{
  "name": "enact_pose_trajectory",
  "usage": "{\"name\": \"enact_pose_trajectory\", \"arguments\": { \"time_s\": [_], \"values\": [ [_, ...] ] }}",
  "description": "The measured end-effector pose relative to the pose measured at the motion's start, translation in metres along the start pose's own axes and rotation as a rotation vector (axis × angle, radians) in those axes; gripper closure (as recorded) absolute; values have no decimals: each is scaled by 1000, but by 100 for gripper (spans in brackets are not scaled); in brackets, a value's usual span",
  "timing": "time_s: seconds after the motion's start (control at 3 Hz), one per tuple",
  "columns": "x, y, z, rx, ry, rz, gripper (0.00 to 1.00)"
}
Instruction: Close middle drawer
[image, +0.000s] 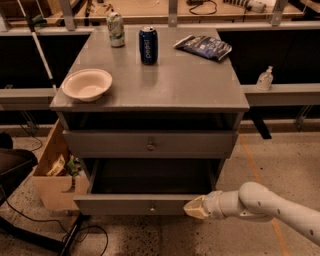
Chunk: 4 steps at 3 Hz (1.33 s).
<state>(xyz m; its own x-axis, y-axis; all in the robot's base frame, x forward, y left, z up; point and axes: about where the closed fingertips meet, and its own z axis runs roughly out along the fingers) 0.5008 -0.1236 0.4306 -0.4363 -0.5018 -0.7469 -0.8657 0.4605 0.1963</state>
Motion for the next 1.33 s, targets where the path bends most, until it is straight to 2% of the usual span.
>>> {"name": "enact_pose_trajectory", "arguments": {
  "time_s": [0.67,1.0,1.33],
  "values": [
    [-7,-10,5,31,-27,-32,100],
    [-19,-26,12,63,-56,-66,100],
    [-18,-24,11,63,-57,-67,100]
  ]
}}
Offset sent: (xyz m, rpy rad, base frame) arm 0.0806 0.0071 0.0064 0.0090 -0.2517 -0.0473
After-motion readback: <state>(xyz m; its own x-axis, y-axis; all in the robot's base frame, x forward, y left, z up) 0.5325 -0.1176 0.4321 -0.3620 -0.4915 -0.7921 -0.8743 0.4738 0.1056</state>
